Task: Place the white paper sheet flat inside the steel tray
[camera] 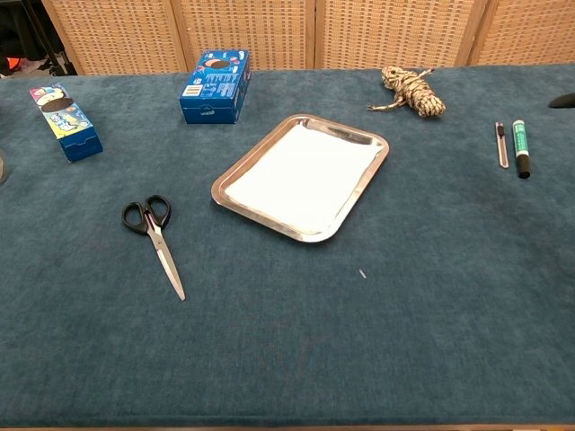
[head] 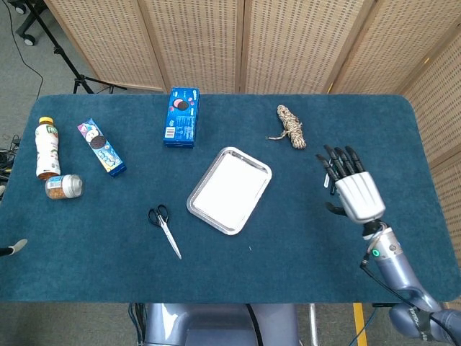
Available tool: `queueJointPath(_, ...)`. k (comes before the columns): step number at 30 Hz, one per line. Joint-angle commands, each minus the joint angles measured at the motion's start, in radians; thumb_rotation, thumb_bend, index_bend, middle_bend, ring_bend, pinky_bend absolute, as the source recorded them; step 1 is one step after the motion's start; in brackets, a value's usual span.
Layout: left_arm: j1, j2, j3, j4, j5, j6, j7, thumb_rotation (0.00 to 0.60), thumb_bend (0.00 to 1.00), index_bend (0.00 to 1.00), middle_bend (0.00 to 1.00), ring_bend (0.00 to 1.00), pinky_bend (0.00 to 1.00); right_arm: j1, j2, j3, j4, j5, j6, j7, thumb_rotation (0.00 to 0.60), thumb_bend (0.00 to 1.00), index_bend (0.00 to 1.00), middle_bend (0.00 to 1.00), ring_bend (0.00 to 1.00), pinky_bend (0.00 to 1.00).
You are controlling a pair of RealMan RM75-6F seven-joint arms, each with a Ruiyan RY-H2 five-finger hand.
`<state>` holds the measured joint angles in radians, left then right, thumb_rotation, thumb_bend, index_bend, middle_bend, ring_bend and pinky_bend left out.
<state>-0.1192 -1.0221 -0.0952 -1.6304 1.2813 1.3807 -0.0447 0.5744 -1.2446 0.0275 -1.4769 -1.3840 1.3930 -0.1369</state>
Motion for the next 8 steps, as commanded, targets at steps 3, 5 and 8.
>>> queueJointPath(3, 0.021, -0.031, -0.003, 0.033, 0.017, 0.048, -0.002, 0.600, 0.00, 0.00, 0.00, 0.00, 0.00, -0.157, -0.007, -0.050, 0.197, -0.029, 0.109, 0.181, 0.600, 0.00, 0.00, 0.00, 0.00, 0.00)
queueJointPath(5, 0.030, -0.045, -0.006, 0.054, 0.026, 0.071, -0.013, 0.600, 0.00, 0.00, 0.00, 0.00, 0.00, -0.200, -0.022, -0.052, 0.246, -0.027, 0.133, 0.224, 0.600, 0.00, 0.00, 0.00, 0.00, 0.00)
queueJointPath(8, 0.037, -0.052, -0.006, 0.066, 0.033, 0.083, -0.024, 0.600, 0.00, 0.00, 0.00, 0.00, 0.00, -0.234, -0.037, -0.044, 0.281, -0.024, 0.148, 0.263, 0.600, 0.00, 0.00, 0.00, 0.00, 0.00)
